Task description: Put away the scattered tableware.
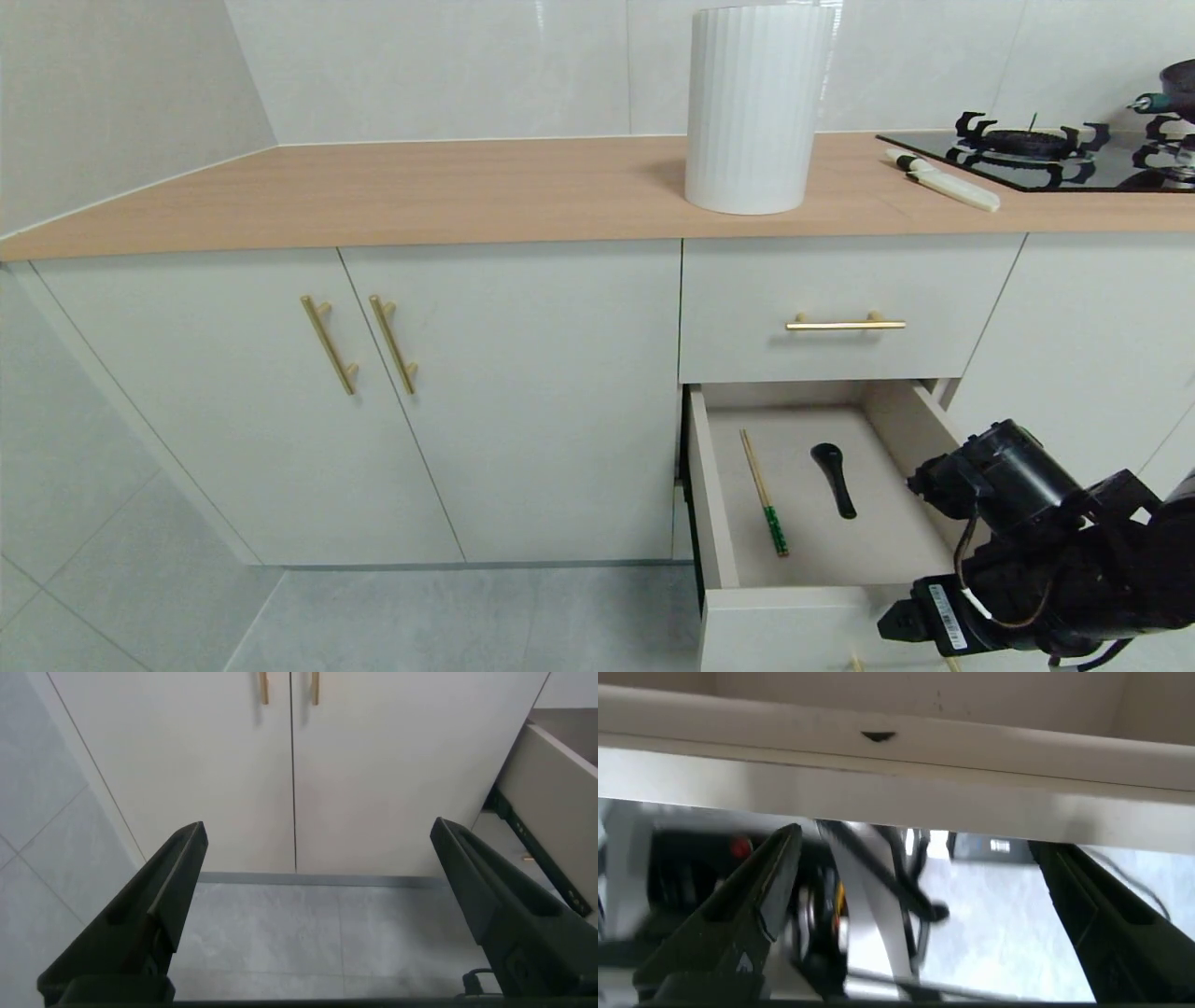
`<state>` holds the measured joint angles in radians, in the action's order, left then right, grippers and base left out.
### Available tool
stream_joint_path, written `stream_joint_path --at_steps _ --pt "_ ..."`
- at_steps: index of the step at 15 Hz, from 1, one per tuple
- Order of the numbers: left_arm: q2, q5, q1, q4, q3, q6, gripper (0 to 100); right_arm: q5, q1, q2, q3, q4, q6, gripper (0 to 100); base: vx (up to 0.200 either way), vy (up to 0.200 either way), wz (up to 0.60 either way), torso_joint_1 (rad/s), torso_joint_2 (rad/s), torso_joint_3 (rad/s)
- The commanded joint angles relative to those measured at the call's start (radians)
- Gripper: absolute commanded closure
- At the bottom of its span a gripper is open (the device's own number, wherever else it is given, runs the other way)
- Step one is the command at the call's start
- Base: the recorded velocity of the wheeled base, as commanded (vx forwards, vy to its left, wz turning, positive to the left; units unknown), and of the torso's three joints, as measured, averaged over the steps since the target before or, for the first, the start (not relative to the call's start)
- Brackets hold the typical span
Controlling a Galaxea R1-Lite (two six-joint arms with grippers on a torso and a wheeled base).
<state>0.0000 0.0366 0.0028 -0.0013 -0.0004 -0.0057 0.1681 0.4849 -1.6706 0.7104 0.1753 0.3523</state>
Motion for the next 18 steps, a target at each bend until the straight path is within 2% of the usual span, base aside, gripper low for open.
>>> stream_joint_path --at_steps 1,11,16,18 --pt "0.002 0.000 0.000 0.000 0.000 0.000 0 0.016 -0.017 -0.063 0.060 -0.016 -0.006 0 0.000 0.000 0.00 0.000 0.00 0.000" --pt "0.000 0.000 0.000 0.000 0.000 0.000 0 0.019 -0.175 -0.377 0.498 -0.016 -0.112 0 0.000 0.000 0.00 0.000 0.00 0.000" --pt "0.000 0.000 0.000 0.000 0.000 0.000 0 0.019 -0.223 -0.460 0.613 -0.037 -0.108 0 0.000 0.000 0.00 0.000 0.00 0.000" --pt "0.000 0.000 0.000 0.000 0.000 0.000 0 0.019 -0.233 -0.483 0.604 -0.129 -0.104 0 0.000 0.000 0.00 0.000 0.00 0.000"
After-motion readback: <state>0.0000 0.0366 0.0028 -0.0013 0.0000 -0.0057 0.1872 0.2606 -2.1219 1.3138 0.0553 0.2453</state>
